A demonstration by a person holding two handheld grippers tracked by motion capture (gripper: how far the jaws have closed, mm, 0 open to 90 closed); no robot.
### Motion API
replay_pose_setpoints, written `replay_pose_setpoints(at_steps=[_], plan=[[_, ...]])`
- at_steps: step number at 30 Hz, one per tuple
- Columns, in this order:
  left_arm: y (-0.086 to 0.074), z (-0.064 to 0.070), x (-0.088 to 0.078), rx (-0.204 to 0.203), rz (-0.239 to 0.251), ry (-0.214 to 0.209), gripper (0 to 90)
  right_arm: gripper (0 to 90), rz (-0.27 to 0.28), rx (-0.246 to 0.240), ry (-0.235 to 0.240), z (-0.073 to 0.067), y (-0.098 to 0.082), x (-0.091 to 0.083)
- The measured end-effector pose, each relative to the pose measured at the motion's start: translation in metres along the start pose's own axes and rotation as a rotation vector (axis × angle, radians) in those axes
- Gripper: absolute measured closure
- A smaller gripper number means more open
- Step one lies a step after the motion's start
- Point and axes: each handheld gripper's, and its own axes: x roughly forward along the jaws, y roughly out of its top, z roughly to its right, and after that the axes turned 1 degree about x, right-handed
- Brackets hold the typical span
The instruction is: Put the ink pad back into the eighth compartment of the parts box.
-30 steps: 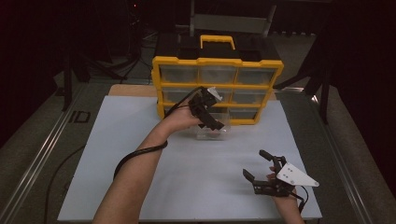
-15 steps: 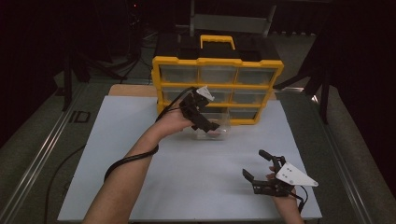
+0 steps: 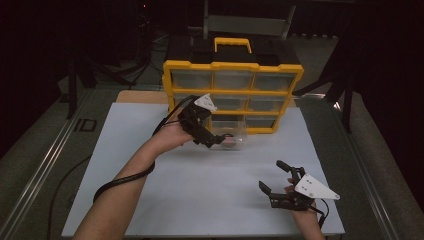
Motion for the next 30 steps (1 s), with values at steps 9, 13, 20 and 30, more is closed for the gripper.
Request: replay_pose_setpoints(at_steps=[9, 13, 20, 30], plan=[[-0.019, 0.008, -0.023, -0.017, 0.019, 0.022, 0.1, 11.6, 0.002, -0.002, 0.004, -0.002, 0.001, 0.001], [-0.027, 0.011, -0.034, -0.018, 0.022, 0.037, 0.1, 11.6, 0.002, -0.003, 0.007, -0.002, 0.001, 0.001], [-0.036, 0.020, -0.056, -0.017, 0.049, 0.058, 0.1, 11.6, 0.003, -0.004, 0.010, -0.003, 0.002, 0.001], [-0.054, 0.033, -0.080, -0.008, 0.069, 0.090, 0.1, 11.6, 0.007, -0.006, 0.003, -0.002, 0.003, -0.001]])
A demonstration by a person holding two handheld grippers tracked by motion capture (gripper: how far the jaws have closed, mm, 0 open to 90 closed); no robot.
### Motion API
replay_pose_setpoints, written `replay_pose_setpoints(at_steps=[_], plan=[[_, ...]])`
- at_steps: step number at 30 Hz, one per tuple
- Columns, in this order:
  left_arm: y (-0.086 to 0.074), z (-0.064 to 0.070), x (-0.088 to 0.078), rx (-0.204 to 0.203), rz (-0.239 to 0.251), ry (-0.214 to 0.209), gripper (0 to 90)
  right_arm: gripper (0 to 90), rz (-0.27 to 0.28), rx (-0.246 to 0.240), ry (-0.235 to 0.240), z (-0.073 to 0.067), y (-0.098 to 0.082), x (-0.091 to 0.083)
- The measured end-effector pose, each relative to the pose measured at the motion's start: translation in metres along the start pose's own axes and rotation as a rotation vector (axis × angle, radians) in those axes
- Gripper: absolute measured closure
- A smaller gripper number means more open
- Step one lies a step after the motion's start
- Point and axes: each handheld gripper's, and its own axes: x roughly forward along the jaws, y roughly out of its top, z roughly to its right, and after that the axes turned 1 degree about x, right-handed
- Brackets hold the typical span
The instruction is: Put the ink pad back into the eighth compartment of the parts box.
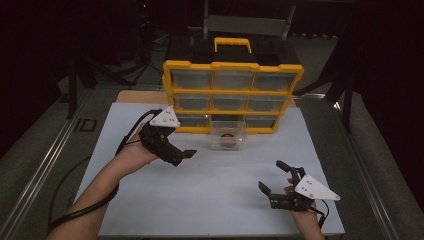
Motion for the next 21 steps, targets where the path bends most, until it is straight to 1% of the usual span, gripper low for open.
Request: replay_pose_setpoints(at_steps=[1, 2, 4, 5, 7, 8, 10, 14, 17, 21], plan=[[-0.005, 0.003, -0.005, 0.000, 0.007, 0.010, 0.1, 11.6, 0.000, 0.000, 0.001, 0.000, 0.000, 0.000], [-0.007, 0.005, -0.007, -0.004, 0.012, 0.004, 0.1, 11.6, 0.001, 0.000, 0.001, 0.000, 0.000, 0.000], [-0.012, 0.008, -0.011, 0.001, 0.008, 0.016, 0.1, 11.6, -0.002, -0.002, 0.001, 0.000, 0.000, 0.001], [-0.015, 0.009, -0.012, 0.000, 0.006, 0.014, 0.1, 11.6, -0.003, -0.002, 0.001, -0.001, 0.000, 0.001], [-0.022, 0.012, -0.015, -0.003, 0.004, 0.030, 0.1, 11.6, -0.001, -0.001, 0.004, -0.001, 0.000, 0.001], [-0.026, 0.013, -0.017, -0.007, 0.008, 0.026, 0.1, 11.6, -0.004, -0.004, 0.005, -0.002, 0.001, 0.002], [-0.032, 0.015, -0.021, -0.015, 0.013, 0.035, 0.1, 11.6, -0.002, -0.010, 0.004, -0.003, 0.001, 0.002], [-0.047, 0.019, -0.029, -0.034, 0.019, 0.035, 0.1, 11.6, -0.003, -0.006, 0.002, -0.002, 0.001, 0.002], [-0.059, 0.022, -0.034, -0.045, 0.022, 0.047, 0.1, 11.6, -0.004, -0.004, 0.002, -0.002, 0.000, 0.001], [-0.072, 0.029, -0.042, -0.065, 0.042, 0.062, 0.1, 11.6, -0.005, -0.007, 0.001, -0.002, 0.000, 0.002]])
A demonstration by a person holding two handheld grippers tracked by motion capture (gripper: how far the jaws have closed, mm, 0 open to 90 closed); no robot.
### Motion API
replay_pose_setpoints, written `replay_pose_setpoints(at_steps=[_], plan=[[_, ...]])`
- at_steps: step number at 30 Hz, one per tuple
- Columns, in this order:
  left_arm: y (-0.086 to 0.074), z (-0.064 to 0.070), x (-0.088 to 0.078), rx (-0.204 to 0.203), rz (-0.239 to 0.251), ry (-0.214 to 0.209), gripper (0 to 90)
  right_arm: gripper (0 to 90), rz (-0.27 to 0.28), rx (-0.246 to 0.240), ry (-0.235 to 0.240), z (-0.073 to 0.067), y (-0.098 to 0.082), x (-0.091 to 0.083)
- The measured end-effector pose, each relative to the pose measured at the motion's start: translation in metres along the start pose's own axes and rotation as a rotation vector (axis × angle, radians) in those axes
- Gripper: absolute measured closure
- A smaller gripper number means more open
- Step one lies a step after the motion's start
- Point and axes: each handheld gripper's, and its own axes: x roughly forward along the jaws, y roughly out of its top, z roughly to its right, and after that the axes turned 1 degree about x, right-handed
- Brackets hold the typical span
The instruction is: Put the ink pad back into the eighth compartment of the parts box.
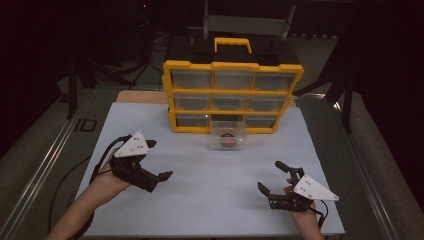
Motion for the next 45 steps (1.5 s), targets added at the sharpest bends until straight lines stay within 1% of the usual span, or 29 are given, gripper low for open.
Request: replay_pose_setpoints(at_steps=[1, 3, 7, 10, 11, 12, 13, 15, 16, 17, 18, 20, 23, 26, 29, 31, 32, 33, 34, 35, 36, 37, 38, 40, 41, 43, 44, 45], plan=[[0.000, 0.000, 0.000, 0.000, 0.000, 0.000, 0.1, 11.6, 0.000, 0.000, 0.000, 0.000, 0.000, 0.000], [-0.010, 0.005, -0.005, -0.001, -0.002, 0.010, 0.1, 11.6, -0.003, 0.006, 0.001, 0.001, 0.000, 0.001], [-0.021, 0.012, -0.009, -0.015, 0.007, 0.019, 0.1, 11.6, -0.006, 0.004, 0.005, -0.001, -0.001, 0.002], [-0.028, 0.018, -0.010, -0.016, 0.007, 0.032, 0.1, 11.6, -0.009, 0.001, 0.009, -0.001, -0.001, 0.003], [-0.028, 0.018, -0.010, -0.016, 0.007, 0.032, 0.1, 11.6, -0.009, 0.001, 0.009, -0.001, -0.001, 0.003], [-0.033, 0.022, -0.010, -0.015, 0.014, 0.043, 0.1, 11.6, -0.013, 0.001, 0.010, -0.001, -0.002, 0.003], [-0.036, 0.024, -0.010, -0.018, 0.019, 0.052, 0.1, 11.6, -0.013, 0.002, 0.009, -0.001, -0.002, 0.003], [-0.043, 0.028, -0.010, -0.023, 0.025, 0.056, 0.1, 11.6, -0.014, 0.001, 0.011, -0.001, -0.002, 0.004], [-0.047, 0.030, -0.009, -0.024, 0.029, 0.070, 0.1, 11.6, -0.016, 0.002, 0.012, -0.001, -0.002, 0.004], [-0.050, 0.031, -0.009, -0.028, 0.031, 0.074, 0.1, 11.6, -0.017, 0.002, 0.013, -0.002, -0.002, 0.004], [-0.054, 0.032, -0.008, -0.038, 0.037, 0.070, 0.1, 11.6, -0.017, 0.000, 0.013, -0.002, -0.003, 0.004], [-0.062, 0.034, -0.007, -0.041, 0.046, 0.099, 0.1, 11.6, -0.018, -0.001, 0.014, -0.002, -0.003, 0.005], [-0.074, 0.034, -0.005, -0.054, 0.076, 0.121, 0.2, 11.6, -0.019, -0.003, 0.015, -0.002, -0.003, 0.005], [-0.084, 0.033, -0.002, -0.072, 0.094, 0.128, 0.1, 11.6, -0.020, -0.006, 0.016, -0.002, -0.003, 0.005], [-0.094, 0.035, 0.002, -0.074, 0.099, 0.162, 0.1, 11.6, -0.020, -0.006, 0.014, -0.002, -0.003, 0.004], [-0.101, 0.035, 0.004, -0.086, 0.114, 0.178, 0.1, 11.6, -0.020, -0.006, 0.014, -0.002, -0.003, 0.004], [-0.106, 0.036, 0.006, -0.093, 0.124, 0.203, 0.2, 11.6, -0.020, -0.006, 0.014, -0.002, -0.003, 0.004], [-0.108, 0.036, 0.006, -0.104, 0.132, 0.215, 0.2, 11.6, -0.022, -0.007, 0.014, -0.002, -0.003, 0.004], [-0.112, 0.036, 0.007, -0.118, 0.142, 0.224, 0.2, 11.6, -0.023, -0.007, 0.014, -0.002, -0.003, 0.004], [-0.116, 0.035, 0.008, -0.122, 0.147, 0.234, 0.2, 11.6, -0.022, -0.006, 0.014, -0.002, -0.003, 0.004], [-0.116, 0.035, 0.008, -0.122, 0.147, 0.234, 0.2, 11.6, -0.022, -0.006, 0.014, -0.002, -0.003, 0.004], [-0.123, 0.035, 0.010, -0.130, 0.155, 0.262, 0.2, 11.6, -0.023, -0.006, 0.012, -0.002, -0.003, 0.004], [-0.126, 0.034, 0.010, -0.130, 0.158, 0.283, 0.2, 11.6, -0.024, -0.007, 0.012, -0.002, -0.003, 0.004], [-0.132, 0.031, 0.011, -0.154, 0.162, 0.309, 0.2, 11.6, -0.022, -0.003, 0.013, -0.002, -0.003, 0.004], [-0.136, 0.029, 0.011, -0.172, 0.167, 0.331, 0.2, 11.6, -0.023, -0.006, 0.012, -0.002, -0.003, 0.004], [-0.143, 0.025, 0.012, -0.197, 0.172, 0.351, 0.2, 11.6, -0.022, -0.005, 0.013, -0.002, -0.003, 0.003], [-0.146, 0.023, 0.013, -0.206, 0.164, 0.366, 0.2, 11.6, -0.023, -0.008, 0.013, -0.002, -0.003, 0.003], [-0.148, 0.023, 0.013, -0.203, 0.163, 0.380, 0.2, 11.6, -0.025, -0.009, 0.012, -0.002, -0.003, 0.003]])
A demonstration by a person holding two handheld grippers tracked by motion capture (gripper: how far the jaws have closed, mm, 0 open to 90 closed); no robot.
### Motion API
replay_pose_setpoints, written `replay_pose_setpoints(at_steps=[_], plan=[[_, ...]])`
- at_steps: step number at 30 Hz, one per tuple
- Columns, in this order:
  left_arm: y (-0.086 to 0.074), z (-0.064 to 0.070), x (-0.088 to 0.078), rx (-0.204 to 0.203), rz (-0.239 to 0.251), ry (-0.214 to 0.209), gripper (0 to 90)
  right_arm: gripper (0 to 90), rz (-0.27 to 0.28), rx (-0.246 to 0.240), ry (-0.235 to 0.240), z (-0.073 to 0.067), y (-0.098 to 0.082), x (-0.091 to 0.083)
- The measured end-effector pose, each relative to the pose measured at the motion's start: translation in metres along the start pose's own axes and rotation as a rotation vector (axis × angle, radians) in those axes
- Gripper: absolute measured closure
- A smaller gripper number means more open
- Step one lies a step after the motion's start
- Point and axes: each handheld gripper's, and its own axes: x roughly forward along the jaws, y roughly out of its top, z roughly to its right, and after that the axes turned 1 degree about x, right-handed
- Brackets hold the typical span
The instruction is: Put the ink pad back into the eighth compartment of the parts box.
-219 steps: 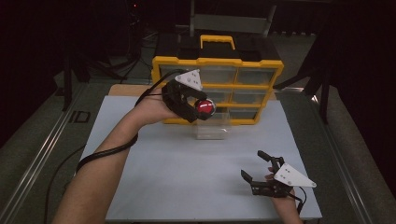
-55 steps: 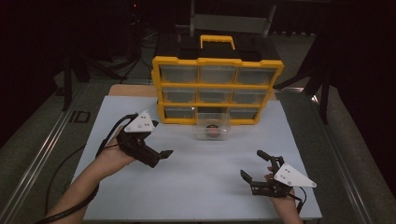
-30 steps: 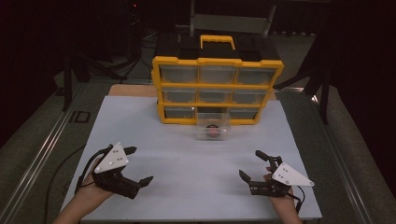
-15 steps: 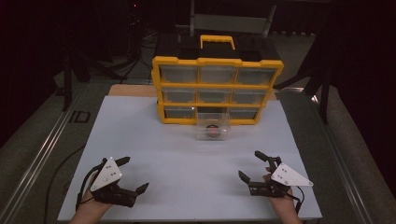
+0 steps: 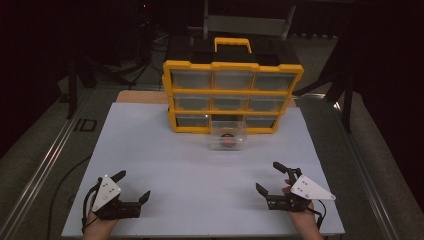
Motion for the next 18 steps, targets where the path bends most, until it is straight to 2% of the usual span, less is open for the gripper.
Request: replay_pose_setpoints(at_steps=[5, 8, 14, 18], plan=[[-0.010, -0.001, 0.004, 0.031, -0.020, 0.057, 0.2, 11.6, -0.001, 0.006, 0.002, 0.000, -0.001, 0.000], [-0.014, -0.003, 0.007, 0.017, -0.026, 0.067, 0.2, 11.6, -0.005, 0.003, 0.001, 0.000, -0.001, 0.000], [-0.016, -0.005, 0.009, 0.024, -0.022, 0.090, 0.2, 11.6, -0.007, 0.004, 0.001, 0.001, -0.002, 0.001], [-0.015, -0.005, 0.013, 0.013, -0.023, 0.136, 0.2, 11.6, -0.011, 0.005, 0.000, 0.001, -0.003, 0.002]])
